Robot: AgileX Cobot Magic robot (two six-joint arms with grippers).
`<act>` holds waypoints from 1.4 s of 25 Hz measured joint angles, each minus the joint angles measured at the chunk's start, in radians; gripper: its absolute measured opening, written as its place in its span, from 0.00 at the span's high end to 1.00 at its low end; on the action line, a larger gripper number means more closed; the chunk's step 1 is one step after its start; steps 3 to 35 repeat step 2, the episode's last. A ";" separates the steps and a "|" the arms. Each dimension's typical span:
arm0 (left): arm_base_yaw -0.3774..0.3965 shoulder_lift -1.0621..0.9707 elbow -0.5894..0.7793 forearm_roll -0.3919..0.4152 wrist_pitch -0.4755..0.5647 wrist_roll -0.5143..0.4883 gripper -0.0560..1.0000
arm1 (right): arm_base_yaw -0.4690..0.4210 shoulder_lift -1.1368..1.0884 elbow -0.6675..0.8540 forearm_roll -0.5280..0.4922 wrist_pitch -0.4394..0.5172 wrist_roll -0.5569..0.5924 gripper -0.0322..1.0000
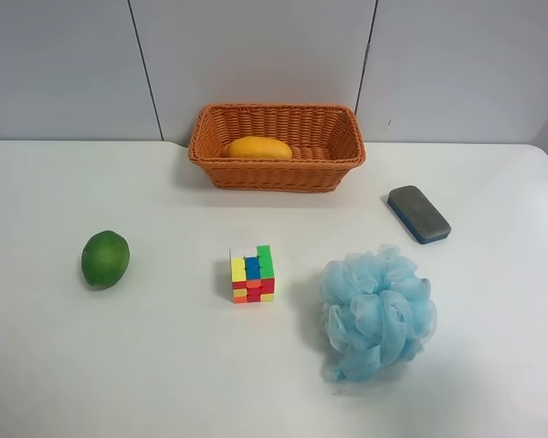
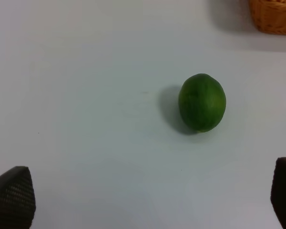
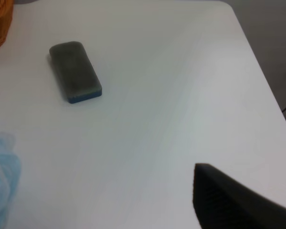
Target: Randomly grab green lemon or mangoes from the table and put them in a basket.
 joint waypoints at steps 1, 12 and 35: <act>0.000 0.000 0.000 0.000 0.000 0.000 0.01 | 0.000 0.000 0.000 0.000 0.000 0.000 0.18; 0.000 0.000 0.000 0.001 0.000 0.000 0.01 | 0.000 0.000 0.000 0.000 0.000 0.000 0.18; 0.000 0.000 0.000 0.001 0.000 0.000 0.01 | 0.000 0.000 0.000 0.000 0.000 0.000 0.18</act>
